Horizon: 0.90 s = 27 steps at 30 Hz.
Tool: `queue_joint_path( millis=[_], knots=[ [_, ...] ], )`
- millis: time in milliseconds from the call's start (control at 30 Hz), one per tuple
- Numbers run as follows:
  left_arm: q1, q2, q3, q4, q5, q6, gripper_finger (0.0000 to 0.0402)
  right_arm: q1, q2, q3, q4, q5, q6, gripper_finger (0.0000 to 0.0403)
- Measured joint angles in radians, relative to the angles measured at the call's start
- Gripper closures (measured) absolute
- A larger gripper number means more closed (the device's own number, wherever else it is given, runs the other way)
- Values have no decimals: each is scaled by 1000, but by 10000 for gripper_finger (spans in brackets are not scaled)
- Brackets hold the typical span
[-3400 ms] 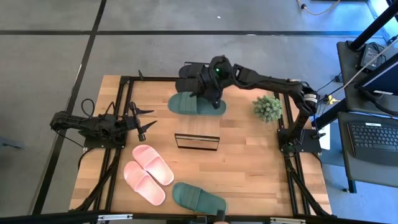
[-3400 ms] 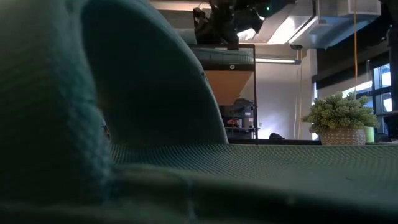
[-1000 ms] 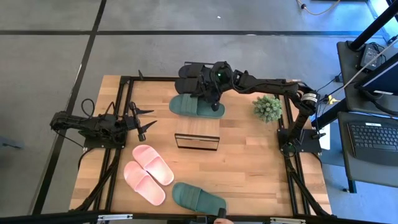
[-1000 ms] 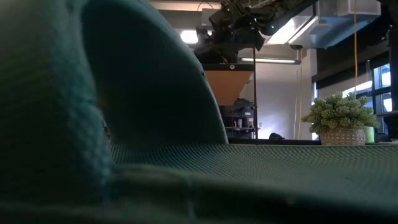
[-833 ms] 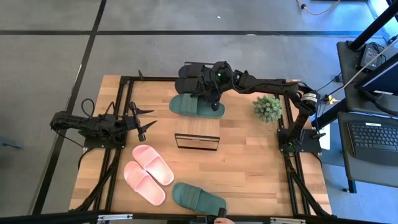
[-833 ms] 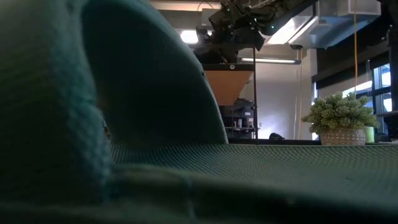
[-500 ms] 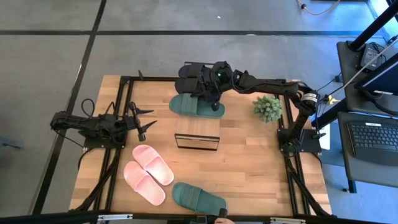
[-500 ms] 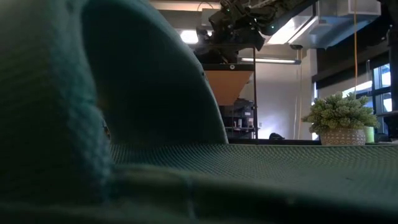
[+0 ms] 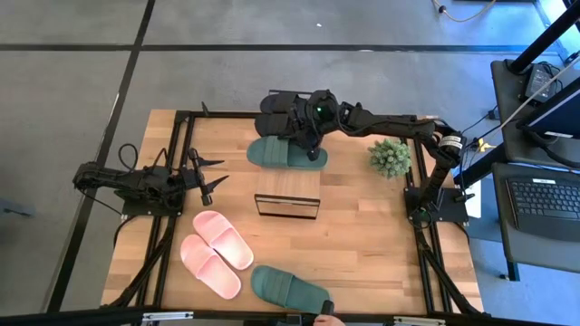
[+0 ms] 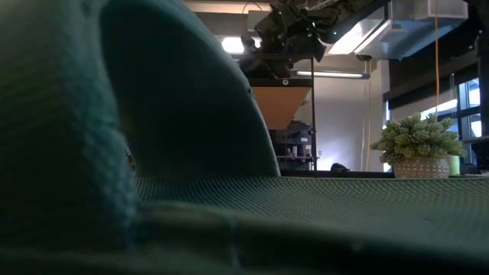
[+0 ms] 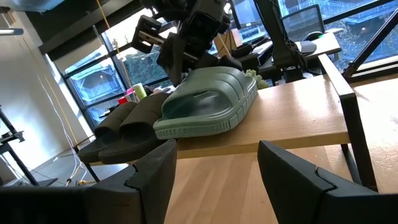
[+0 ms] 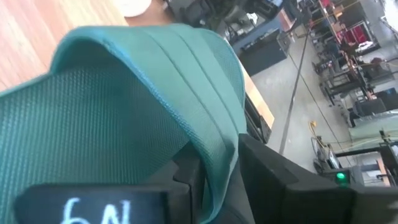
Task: Pick and place slides into the shelf
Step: Put the top blue slipper on the shelf
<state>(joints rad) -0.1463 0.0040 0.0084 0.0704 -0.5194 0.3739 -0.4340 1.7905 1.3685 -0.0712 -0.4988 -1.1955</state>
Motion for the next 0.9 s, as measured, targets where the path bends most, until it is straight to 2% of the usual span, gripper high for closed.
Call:
queue_joint_path(
  millis=[100, 200, 433, 567, 700, 900],
  knots=[
    [0, 0, 0, 0, 0, 0, 185, 0, 0, 0, 0, 1, -9, 303],
    [0, 0, 0, 0, 0, 0, 185, 0, 0, 0, 0, 1, -9, 285],
    [0, 0, 0, 0, 0, 0, 185, -1, 0, 0, 23, 5, 40, 196],
    [0, 0, 0, 0, 0, 0, 185, -1, 0, 0, 30, 5, 40, 159],
    [0, 0, 0, 0, 0, 0, 185, -1, 0, 0, 31, 12, 40, 142],
    [0, 0, 0, 0, 0, 0, 185, 0, 0, 0, 32, 11, 47, 139]
  ],
)
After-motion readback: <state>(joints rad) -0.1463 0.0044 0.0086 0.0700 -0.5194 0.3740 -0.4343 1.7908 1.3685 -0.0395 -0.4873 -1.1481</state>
